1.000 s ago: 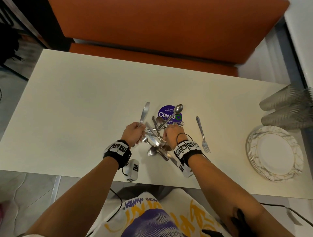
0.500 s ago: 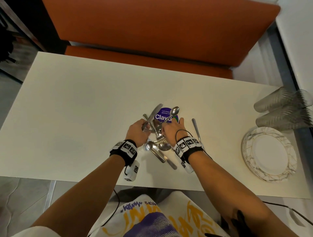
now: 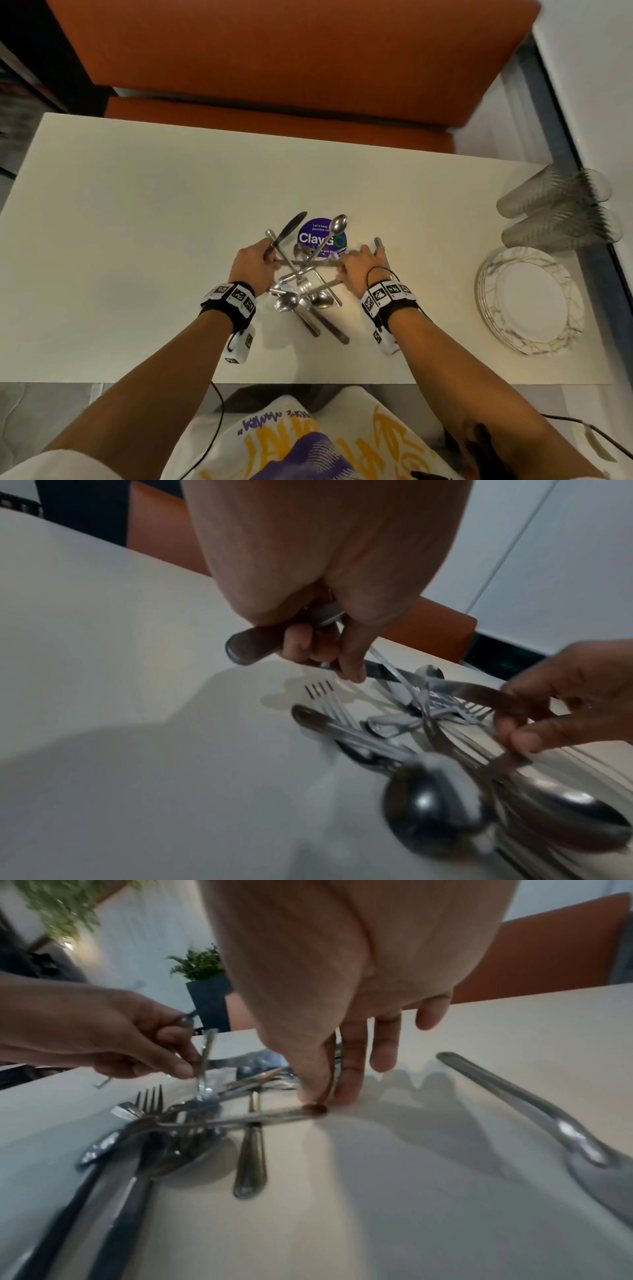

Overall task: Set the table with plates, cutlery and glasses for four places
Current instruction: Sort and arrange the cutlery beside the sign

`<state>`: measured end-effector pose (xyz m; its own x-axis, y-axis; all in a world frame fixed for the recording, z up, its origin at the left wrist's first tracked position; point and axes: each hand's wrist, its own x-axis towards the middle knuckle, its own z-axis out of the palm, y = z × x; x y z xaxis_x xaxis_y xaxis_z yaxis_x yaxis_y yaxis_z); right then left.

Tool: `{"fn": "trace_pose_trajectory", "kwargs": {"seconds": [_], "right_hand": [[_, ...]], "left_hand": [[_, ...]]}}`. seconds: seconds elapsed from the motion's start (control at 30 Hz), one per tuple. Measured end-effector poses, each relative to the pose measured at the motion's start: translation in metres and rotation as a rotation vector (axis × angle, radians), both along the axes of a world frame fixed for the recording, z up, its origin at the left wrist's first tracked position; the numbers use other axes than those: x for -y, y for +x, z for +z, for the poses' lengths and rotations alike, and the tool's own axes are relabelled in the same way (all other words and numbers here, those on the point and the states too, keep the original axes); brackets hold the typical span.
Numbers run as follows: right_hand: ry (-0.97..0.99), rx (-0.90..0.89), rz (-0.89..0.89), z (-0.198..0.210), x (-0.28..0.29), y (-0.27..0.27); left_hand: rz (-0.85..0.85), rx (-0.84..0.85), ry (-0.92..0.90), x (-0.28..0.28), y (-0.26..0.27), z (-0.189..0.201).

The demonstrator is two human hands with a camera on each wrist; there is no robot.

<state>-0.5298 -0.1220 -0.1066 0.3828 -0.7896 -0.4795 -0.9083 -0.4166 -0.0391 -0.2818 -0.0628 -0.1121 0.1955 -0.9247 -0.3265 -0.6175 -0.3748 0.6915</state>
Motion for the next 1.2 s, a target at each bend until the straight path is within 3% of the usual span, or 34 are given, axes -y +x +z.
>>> {"fn": "trace_pose_trajectory", "kwargs": {"seconds": [0.17, 0.33, 0.53, 0.67, 0.9, 1.07, 1.2], "right_hand": [[-0.047, 0.062, -0.147, -0.006, -0.002, -0.016], [-0.217, 0.357, -0.239, 0.001, -0.007, 0.009], [-0.130, 0.446, -0.273, 0.006, -0.006, 0.049], [-0.031, 0.675, -0.420, 0.014, 0.000, 0.057], [0.006, 1.055, -0.734, 0.049, 0.018, 0.043], [0.118, 1.262, -0.849, 0.069, 0.031, 0.039], [0.106, 1.271, -0.865, 0.081, 0.033, 0.042]], "left_hand": [[-0.023, 0.152, -0.074, 0.002, 0.020, 0.012], [-0.066, 0.273, -0.218, 0.002, 0.024, 0.025], [-0.045, 0.327, -0.369, 0.003, 0.023, 0.036], [0.032, 0.146, -0.331, 0.007, 0.028, 0.037], [0.181, -0.239, -0.085, 0.011, 0.020, 0.042], [0.081, -0.443, 0.016, 0.009, 0.006, 0.046], [0.018, -0.413, 0.069, 0.010, -0.010, 0.060]]}}
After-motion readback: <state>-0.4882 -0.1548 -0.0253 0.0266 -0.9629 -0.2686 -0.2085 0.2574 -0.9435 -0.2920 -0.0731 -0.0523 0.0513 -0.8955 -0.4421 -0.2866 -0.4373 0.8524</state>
